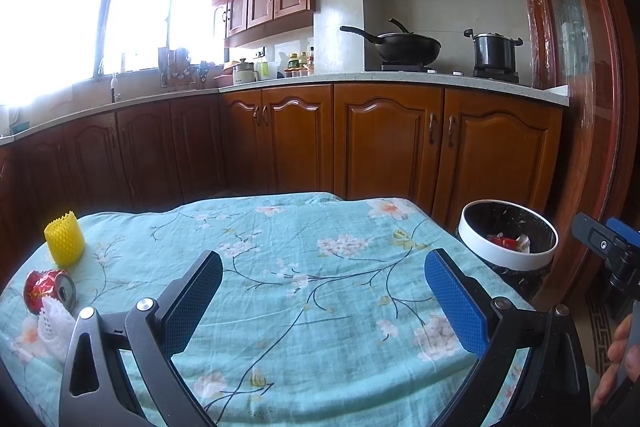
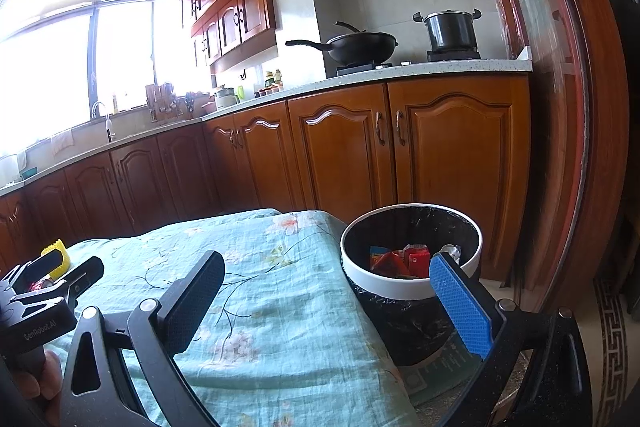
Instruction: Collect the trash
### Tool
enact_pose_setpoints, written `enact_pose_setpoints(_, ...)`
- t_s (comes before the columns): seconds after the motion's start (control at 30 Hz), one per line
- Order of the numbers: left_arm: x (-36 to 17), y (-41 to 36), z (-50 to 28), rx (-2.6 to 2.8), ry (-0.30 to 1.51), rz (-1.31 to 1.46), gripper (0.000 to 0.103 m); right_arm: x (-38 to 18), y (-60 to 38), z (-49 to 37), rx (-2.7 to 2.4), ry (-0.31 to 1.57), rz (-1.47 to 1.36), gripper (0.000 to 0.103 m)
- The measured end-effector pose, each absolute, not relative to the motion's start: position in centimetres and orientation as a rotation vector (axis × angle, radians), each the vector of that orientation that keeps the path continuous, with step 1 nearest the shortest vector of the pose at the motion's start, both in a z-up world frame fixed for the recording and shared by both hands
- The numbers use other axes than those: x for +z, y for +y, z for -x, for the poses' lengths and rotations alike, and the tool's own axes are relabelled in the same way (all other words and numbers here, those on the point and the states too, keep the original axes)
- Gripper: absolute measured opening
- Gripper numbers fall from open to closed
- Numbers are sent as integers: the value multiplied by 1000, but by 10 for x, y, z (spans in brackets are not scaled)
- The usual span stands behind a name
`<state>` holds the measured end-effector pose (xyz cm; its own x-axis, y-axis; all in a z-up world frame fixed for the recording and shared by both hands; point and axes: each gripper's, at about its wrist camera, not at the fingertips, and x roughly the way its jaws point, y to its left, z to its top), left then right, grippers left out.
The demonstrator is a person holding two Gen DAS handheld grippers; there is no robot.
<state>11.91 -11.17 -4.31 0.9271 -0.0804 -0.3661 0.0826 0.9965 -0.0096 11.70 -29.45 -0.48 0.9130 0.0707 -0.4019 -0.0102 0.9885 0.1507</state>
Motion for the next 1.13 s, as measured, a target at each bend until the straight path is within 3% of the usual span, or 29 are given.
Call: enact_pose_setpoints(1.13, -50, -99, -132, -99, 442, 18, 102, -8, -280, -127, 70, 463, -126, 103)
